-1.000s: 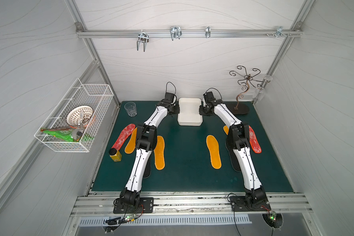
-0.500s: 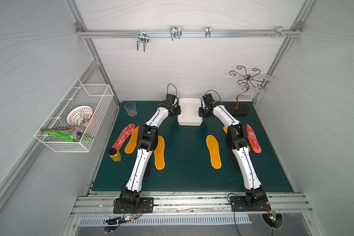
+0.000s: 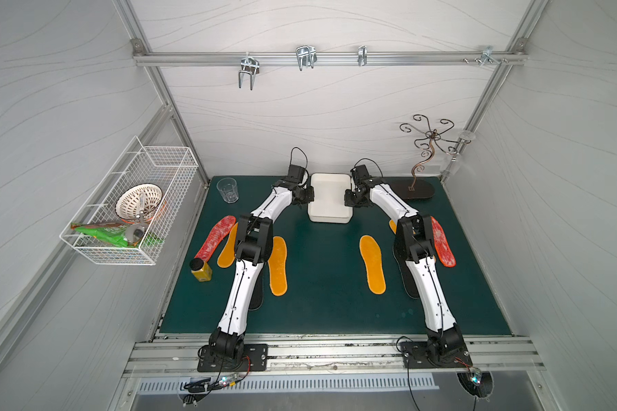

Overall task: Put the insoles into the storage box
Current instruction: Pick up the storage box at the center of the board, then place the storage box at the center of the board.

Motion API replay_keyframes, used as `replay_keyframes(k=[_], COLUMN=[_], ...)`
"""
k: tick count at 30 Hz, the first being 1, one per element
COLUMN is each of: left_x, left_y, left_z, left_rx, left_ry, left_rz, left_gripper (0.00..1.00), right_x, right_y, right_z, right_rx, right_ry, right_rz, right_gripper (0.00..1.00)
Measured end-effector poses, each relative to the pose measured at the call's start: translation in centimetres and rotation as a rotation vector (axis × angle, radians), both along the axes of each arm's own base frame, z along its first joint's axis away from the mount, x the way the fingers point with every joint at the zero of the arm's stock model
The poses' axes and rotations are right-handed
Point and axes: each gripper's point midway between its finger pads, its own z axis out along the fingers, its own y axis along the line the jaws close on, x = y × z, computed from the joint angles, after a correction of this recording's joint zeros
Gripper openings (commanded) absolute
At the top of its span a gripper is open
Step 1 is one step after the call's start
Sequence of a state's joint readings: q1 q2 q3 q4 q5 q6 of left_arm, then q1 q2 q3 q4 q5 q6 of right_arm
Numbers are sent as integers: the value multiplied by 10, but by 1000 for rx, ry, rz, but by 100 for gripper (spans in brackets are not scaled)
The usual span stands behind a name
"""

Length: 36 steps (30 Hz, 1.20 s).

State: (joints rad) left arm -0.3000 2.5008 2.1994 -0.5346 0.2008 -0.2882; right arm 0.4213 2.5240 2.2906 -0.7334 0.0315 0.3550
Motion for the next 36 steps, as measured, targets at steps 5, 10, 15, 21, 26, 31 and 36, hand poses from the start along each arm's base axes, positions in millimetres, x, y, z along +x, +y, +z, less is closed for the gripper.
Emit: replay_keyframes(k=[5, 10, 15, 21, 26, 31, 36], left_x=[-41, -100, -166, -234, -278, -306, -321], left_y=[12, 20, 23, 24, 25, 26, 29], left_z=[34, 66, 71, 56, 38, 23, 15], left_rx=[62, 102, 146, 197, 232, 247, 243], left_ry=[8, -11, -9, 12, 12, 13, 1], left_rz=[39, 78, 85, 65, 55, 56, 63], left_gripper=[0, 0, 0, 0, 0, 0, 0], right_x=[-40, -90, -153, -221, -261, -289, -304], right_y=[12, 15, 16, 15, 13, 9, 9], right_z=[36, 71, 78, 69, 51, 28, 24], right_rx=[-24, -38, -78, -120, -141, -158, -138], right_ry=[-12, -30, -19, -12, -2, 21, 7], right_rz=[12, 36, 76, 118, 141, 148, 146], right_gripper=[0, 0, 0, 0, 0, 0, 0])
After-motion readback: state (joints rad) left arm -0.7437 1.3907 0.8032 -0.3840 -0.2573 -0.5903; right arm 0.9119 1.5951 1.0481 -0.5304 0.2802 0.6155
